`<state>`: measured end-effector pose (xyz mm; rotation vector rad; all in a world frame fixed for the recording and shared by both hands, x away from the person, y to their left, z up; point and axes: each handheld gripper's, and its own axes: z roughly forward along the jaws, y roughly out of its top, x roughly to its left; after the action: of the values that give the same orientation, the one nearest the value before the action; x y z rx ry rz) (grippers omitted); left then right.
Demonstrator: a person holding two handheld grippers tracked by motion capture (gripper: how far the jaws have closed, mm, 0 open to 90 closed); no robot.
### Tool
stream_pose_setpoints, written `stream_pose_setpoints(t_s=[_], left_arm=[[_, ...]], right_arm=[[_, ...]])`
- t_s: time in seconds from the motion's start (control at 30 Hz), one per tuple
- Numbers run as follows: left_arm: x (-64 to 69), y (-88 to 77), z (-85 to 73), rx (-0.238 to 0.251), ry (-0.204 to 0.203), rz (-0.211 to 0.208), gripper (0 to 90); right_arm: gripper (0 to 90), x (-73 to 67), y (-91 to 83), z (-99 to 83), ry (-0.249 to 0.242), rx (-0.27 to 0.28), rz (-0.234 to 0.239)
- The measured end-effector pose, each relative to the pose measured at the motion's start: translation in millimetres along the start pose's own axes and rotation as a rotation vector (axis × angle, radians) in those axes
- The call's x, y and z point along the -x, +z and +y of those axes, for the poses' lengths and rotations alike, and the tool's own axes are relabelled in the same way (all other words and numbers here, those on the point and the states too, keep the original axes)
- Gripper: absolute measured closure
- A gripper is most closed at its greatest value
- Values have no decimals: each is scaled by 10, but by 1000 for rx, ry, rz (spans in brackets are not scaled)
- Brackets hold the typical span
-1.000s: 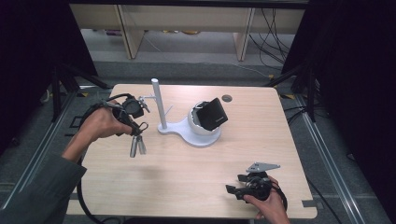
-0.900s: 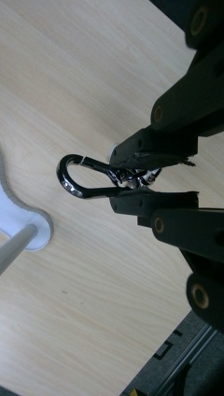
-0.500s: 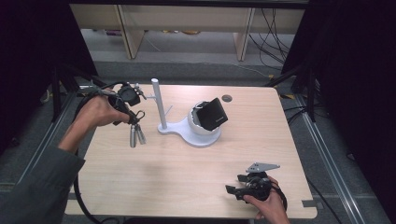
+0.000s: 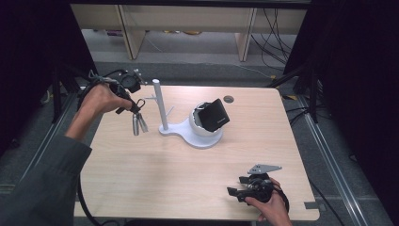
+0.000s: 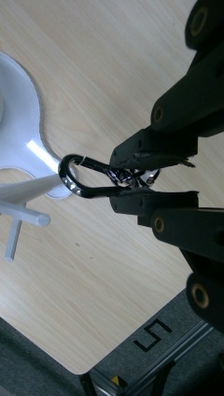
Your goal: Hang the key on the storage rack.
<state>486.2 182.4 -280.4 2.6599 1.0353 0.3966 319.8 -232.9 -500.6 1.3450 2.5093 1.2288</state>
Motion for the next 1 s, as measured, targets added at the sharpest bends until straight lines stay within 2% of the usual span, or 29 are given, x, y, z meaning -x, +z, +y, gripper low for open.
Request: stream_pose_setpoints(t_s=[0.1, 0.2, 0.23, 0.3, 0.37, 0.43, 0.5, 0.53, 0.57, 0.6, 0.63, 0.67, 0.7, 0.73, 0.77, 0.8, 0.9, 1.0], left_arm=[[-46, 47, 34, 6, -22, 1, 769], [-82, 95, 66, -5, -21, 2, 769], [-91, 111, 76, -3, -22, 2, 769], [-109, 134, 96, 2, -44, 3, 770], [-126, 155, 115, 2, -48, 3, 769], [-130, 185, 129, 5, -56, 3, 769], [-154, 209, 140, 1, -66, 3, 769], [-164, 220, 145, 4, -70, 2, 769], [-171, 231, 149, 6, -75, -8, 769], [-188, 244, 158, 12, -56, -4, 769], [-168, 258, 158, 5, -79, -12, 769], [-168, 271, 165, 0, -74, -18, 769], [-163, 286, 169, 8, -80, -15, 769], [-177, 297, 178, 14, -60, -12, 769], [-169, 305, 175, -1, -78, -27, 769], [-169, 319, 176, 9, -87, -26, 769], [-170, 336, 179, 11, -80, -31, 768], [-180, 349, 171, 24, -92, -37, 768]], right_arm=[[284, 2, 0, 0, -3, 1, 3], [285, 1, -1, 0, 0, 0, 1], [285, -17, -1, -3, 22, -4, 5], [284, 8, 0, 1, -8, 0, 0], [285, -1, -1, -1, 3, -1, 2], [284, 5, 2, -1, -7, 0, 5], [285, -12, -6, 1, 12, -19, -5], [285, 3, -6, 4, -8, -13, -8], [284, 3, -3, 4, -7, -13, -6], [284, -9, -8, 3, 2, -16, -4], [284, 0, -5, 3, -12, -11, -4], [284, 0, -5, 4, -12, -12, -3], [285, -13, -6, 2, 11, -19, -4], [285, 3, -2, 4, -7, -14, -9], [285, -12, -7, 3, 6, -18, -6], [284, -6, -5, 3, -6, -14, -4], [285, -2, -4, 4, -14, -12, -6], [285, -3, -1, 4, -14, -11, -8]])
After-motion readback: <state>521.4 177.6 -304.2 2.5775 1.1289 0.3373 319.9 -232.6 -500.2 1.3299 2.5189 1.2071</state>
